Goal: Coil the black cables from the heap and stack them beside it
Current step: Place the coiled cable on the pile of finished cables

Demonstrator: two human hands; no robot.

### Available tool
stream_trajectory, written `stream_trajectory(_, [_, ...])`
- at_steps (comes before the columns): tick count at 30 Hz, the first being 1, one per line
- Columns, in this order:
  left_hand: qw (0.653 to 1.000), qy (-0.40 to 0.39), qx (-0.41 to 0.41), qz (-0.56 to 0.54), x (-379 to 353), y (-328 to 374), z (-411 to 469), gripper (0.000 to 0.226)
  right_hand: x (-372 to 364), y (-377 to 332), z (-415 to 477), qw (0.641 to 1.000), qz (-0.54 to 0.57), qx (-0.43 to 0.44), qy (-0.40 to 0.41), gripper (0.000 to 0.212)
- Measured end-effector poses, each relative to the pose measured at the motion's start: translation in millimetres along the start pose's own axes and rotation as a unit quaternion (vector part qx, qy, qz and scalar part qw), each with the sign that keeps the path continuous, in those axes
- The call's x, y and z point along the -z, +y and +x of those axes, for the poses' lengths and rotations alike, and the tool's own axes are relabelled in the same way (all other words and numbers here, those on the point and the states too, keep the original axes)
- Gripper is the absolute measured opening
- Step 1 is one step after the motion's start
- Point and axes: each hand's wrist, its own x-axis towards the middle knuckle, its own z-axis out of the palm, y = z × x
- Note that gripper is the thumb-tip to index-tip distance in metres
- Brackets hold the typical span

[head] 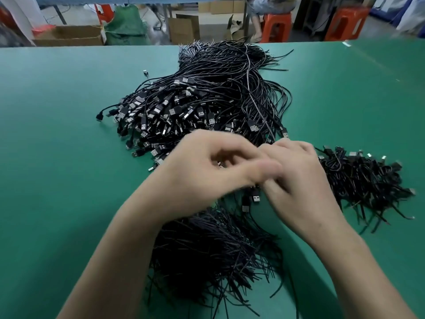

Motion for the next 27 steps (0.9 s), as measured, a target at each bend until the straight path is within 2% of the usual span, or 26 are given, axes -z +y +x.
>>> stream_trajectory(2, [0.996,0.073,-0.038,-0.017,5.9,-7.9,-3.1,0.026,3.0,-3.4,0.1,0.989,0.129,-0.068,0.003,0.047])
stream_trajectory(4, [0.993,0.100,-0.045,0.035,2.4,-17.2,1.0,0.024,8.7,-14.7,1.7,0.935,0.333,-0.125,0.009,0.061])
stream_trajectory(6, [0.990,0.055,-0.062,0.114,-6.0,-22.8,6.4,0.034,14.8,-28.3,3.3,0.852,0.505,-0.138,0.005,0.059])
stream_trajectory(9, [0.990,-0.013,-0.088,0.111,-7.5,-27.9,9.0,0.029,30.2,-34.9,7.1,0.705,0.695,-0.134,-0.037,0.052])
stream_trajectory(14, [0.994,-0.063,-0.064,0.069,-9.0,-22.5,3.7,0.008,55.1,-26.7,12.4,0.481,0.856,-0.153,-0.110,0.025])
stream_trajectory(15, [0.994,-0.072,-0.065,0.059,-11.0,-22.1,3.7,0.007,55.9,-28.6,13.9,0.466,0.863,-0.163,-0.101,0.023])
stream_trajectory(17, [0.993,-0.096,-0.062,0.032,-12.9,-22.4,3.1,0.013,53.8,-30.7,15.2,0.477,0.858,-0.175,-0.069,0.029])
stream_trajectory(18, [0.992,-0.111,-0.055,0.017,-12.4,-22.5,2.6,0.017,53.9,-30.7,16.0,0.470,0.864,-0.164,-0.071,0.034])
stream_trajectory(21, [0.991,-0.131,-0.034,-0.016,-12.1,-24.1,1.7,0.020,56.3,-26.7,15.1,0.419,0.893,-0.127,-0.105,0.057])
stream_trajectory(22, [0.992,-0.124,-0.025,-0.019,-13.6,-26.0,1.9,0.020,54.8,-25.7,13.2,0.427,0.888,-0.122,-0.122,0.066])
stream_trajectory(23, [0.993,-0.115,-0.015,-0.021,-15.7,-28.3,2.5,0.021,52.0,-25.6,11.2,0.478,0.860,-0.126,-0.125,0.074])
stream_trajectory(25, [0.994,-0.105,0.002,-0.024,-18.4,-30.7,3.1,0.025,46.1,-29.9,8.0,0.613,0.770,-0.137,-0.112,0.078])
stream_trajectory(26, [0.995,-0.100,0.007,-0.019,-18.2,-31.6,3.2,0.026,43.3,-32.5,7.1,0.645,0.743,-0.149,-0.100,0.076])
stream_trajectory(27, [0.996,-0.091,0.008,-0.009,-17.3,-32.8,3.7,0.025,42.2,-34.0,7.5,0.656,0.733,-0.157,-0.089,0.073])
